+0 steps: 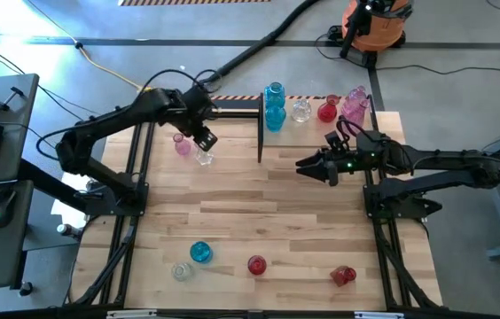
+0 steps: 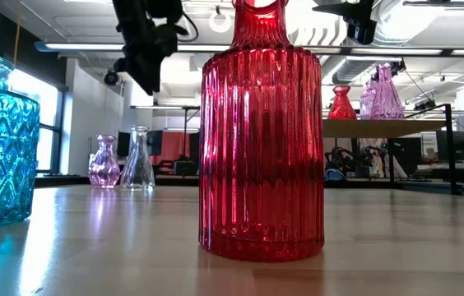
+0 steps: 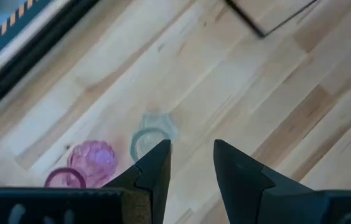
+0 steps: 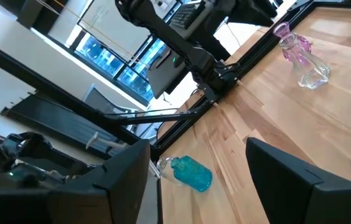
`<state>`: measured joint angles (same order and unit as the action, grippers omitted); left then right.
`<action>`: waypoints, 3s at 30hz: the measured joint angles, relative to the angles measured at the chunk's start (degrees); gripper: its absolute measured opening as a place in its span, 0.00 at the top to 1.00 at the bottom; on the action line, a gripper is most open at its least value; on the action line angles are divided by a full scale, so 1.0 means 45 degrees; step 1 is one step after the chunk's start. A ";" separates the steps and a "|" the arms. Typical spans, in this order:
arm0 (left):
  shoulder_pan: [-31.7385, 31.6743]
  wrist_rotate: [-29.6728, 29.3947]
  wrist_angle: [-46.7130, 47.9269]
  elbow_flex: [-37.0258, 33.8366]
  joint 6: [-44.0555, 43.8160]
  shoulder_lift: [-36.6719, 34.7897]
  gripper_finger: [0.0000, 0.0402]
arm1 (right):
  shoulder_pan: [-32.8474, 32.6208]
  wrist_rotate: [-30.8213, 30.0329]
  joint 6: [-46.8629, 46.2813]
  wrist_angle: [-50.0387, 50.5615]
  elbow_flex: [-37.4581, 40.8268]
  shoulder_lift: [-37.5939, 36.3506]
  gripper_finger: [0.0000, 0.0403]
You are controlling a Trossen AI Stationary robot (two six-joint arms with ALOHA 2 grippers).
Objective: Sort vases onto shelf
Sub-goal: Put the top transparent vase on the shelf aligned with the other transparent vase
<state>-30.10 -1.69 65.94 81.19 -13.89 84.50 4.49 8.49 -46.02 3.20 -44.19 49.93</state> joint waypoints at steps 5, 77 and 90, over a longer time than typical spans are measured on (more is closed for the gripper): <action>0.0020 0.0000 0.0574 0.0000 -0.0095 0.0574 0.72 | 0.0000 0.0000 0.0000 0.0005 -0.0003 0.0000 0.39; -0.0047 -0.0840 -0.0861 -0.2297 0.0450 0.0935 0.99 | 0.0000 -0.0301 0.0296 0.0194 -0.0003 -0.0005 0.39; 0.0637 -0.0652 -0.0557 -0.1758 0.0462 0.0566 1.00 | 0.0005 -0.0442 0.0335 0.0194 -0.0003 -0.0005 0.39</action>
<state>-27.23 -4.63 63.44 73.28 -11.81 87.05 4.51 6.50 -44.51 4.07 -44.20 49.91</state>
